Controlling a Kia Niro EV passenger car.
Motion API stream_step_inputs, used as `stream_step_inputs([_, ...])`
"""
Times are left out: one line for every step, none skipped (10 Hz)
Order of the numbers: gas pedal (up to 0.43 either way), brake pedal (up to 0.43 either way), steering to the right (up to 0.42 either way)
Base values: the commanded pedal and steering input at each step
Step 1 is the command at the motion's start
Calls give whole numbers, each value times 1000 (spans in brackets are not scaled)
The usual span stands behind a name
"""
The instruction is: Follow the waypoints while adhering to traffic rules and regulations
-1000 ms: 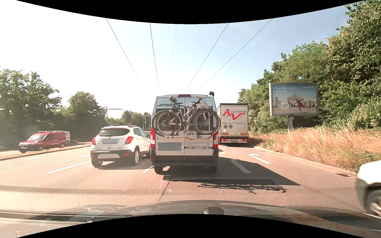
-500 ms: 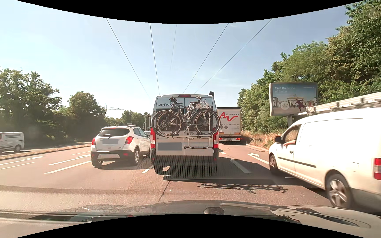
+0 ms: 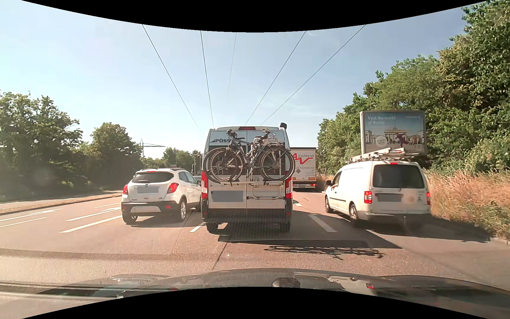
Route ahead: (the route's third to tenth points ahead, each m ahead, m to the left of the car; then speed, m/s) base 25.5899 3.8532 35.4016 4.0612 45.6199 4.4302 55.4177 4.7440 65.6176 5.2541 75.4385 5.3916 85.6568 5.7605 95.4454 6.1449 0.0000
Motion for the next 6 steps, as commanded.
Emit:
stream_step_inputs([0, 250, -1])
stream_step_inputs([0, 256, -1])
stream_step_inputs([0, 256, -1])
stream_step_inputs([0, 256, -1])
stream_step_inputs([0, 256, -1])
stream_step_inputs([0, 256, -1])
